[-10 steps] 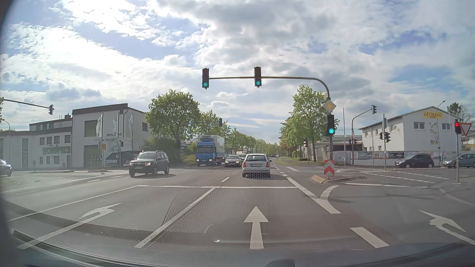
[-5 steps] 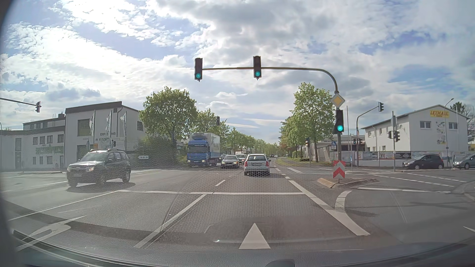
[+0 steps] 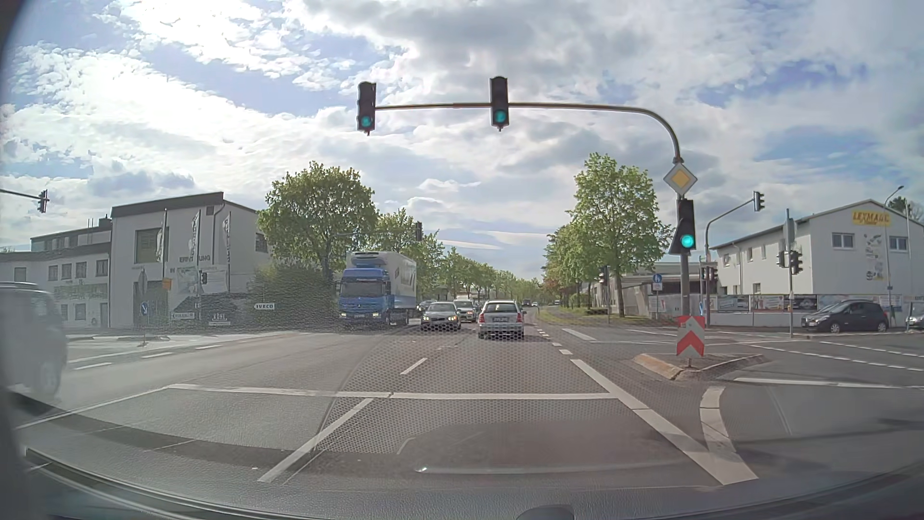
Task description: Follow the waypoints while adhering to traffic rules and regulations
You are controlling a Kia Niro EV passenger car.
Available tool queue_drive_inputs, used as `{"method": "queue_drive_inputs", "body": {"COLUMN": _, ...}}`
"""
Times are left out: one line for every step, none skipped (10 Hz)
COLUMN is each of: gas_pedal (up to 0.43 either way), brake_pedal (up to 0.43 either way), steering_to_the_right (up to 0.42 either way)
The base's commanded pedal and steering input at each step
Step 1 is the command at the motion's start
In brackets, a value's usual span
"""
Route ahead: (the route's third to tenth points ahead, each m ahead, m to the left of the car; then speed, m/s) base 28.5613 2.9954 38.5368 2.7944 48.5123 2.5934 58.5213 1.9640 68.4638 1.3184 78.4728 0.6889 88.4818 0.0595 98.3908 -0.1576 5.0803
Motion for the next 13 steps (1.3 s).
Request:
{"method": "queue_drive_inputs", "body": {"gas_pedal": 0.248, "brake_pedal": 0.000, "steering_to_the_right": 0.003}}
{"method": "queue_drive_inputs", "body": {"gas_pedal": 0.248, "brake_pedal": 0.000, "steering_to_the_right": 0.003}}
{"method": "queue_drive_inputs", "body": {"gas_pedal": 0.248, "brake_pedal": 0.000, "steering_to_the_right": 0.003}}
{"method": "queue_drive_inputs", "body": {"gas_pedal": 0.248, "brake_pedal": 0.000, "steering_to_the_right": 0.003}}
{"method": "queue_drive_inputs", "body": {"gas_pedal": 0.248, "brake_pedal": 0.000, "steering_to_the_right": 0.003}}
{"method": "queue_drive_inputs", "body": {"gas_pedal": 0.248, "brake_pedal": 0.000, "steering_to_the_right": 0.003}}
{"method": "queue_drive_inputs", "body": {"gas_pedal": 0.248, "brake_pedal": 0.000, "steering_to_the_right": 0.003}}
{"method": "queue_drive_inputs", "body": {"gas_pedal": 0.248, "brake_pedal": 0.000, "steering_to_the_right": 0.004}}
{"method": "queue_drive_inputs", "body": {"gas_pedal": 0.248, "brake_pedal": 0.000, "steering_to_the_right": 0.005}}
{"method": "queue_drive_inputs", "body": {"gas_pedal": 0.248, "brake_pedal": 0.000, "steering_to_the_right": 0.005}}
{"method": "queue_drive_inputs", "body": {"gas_pedal": 0.248, "brake_pedal": 0.000, "steering_to_the_right": 0.005}}
{"method": "queue_drive_inputs", "body": {"gas_pedal": 0.248, "brake_pedal": 0.000, "steering_to_the_right": 0.005}}
{"method": "queue_drive_inputs", "body": {"gas_pedal": 0.248, "brake_pedal": 0.000, "steering_to_the_right": 0.005}}
